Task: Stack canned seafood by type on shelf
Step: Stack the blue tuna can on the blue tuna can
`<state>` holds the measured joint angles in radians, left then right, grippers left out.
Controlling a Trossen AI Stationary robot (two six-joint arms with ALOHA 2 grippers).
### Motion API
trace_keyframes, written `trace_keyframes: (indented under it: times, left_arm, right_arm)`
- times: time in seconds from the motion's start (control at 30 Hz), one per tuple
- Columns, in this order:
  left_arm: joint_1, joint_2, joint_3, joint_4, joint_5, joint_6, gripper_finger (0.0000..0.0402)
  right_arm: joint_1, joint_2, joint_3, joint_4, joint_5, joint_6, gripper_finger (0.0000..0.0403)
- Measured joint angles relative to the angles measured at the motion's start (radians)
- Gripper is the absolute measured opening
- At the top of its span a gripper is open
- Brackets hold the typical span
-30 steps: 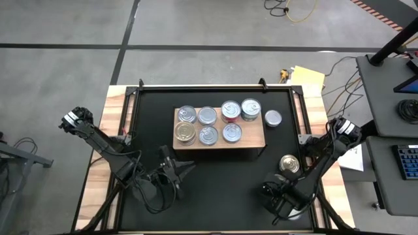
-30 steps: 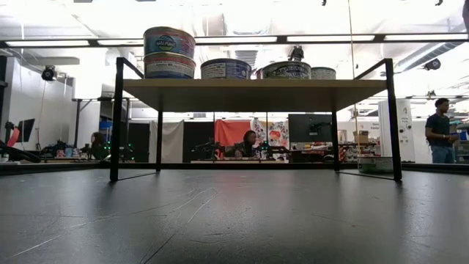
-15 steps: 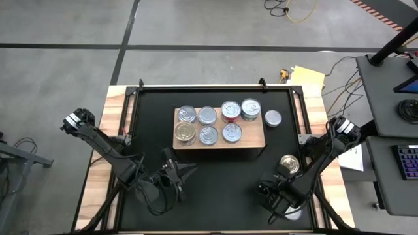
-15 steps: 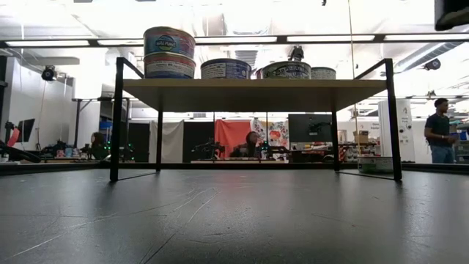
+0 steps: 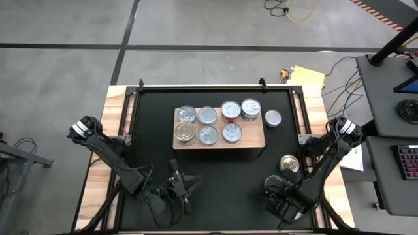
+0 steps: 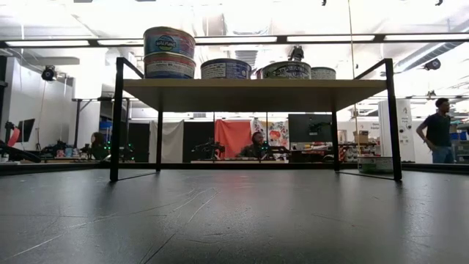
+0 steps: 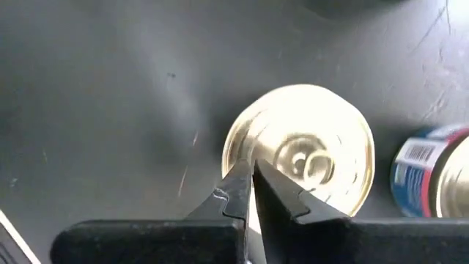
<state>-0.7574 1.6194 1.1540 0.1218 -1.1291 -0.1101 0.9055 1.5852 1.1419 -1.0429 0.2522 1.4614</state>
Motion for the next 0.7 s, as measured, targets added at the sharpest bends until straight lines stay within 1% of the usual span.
trace_keyframes:
  times: [0.17,0.27,0.33,0.5,0.7]
  left_arm:
    - [-0.01,0.024,0.033,-0.006,-0.013,0.004,0.0045]
    - [-0.012,0.032,0.042,-0.006,-0.014,0.005,0.0045]
    - [-0.012,0.043,0.049,-0.002,-0.014,0.006,0.0045]
    - [-0.015,0.061,0.057,-0.006,-0.014,0.004,0.0045]
    - [-0.015,0.071,0.061,-0.005,-0.014,0.002,0.0045]
  right_arm:
    - [0.039,0.0,-0.012,-0.002,0.009,0.098,0.0013]
    - [0.047,0.003,-0.043,0.003,0.055,0.154,0.0013]
    - [0.048,0.012,-0.065,0.008,0.061,0.179,0.0013]
    - [0.048,0.026,-0.083,0.022,0.063,0.188,0.0013]
    - [0.045,0.044,-0.087,0.119,0.109,0.139,0.0013]
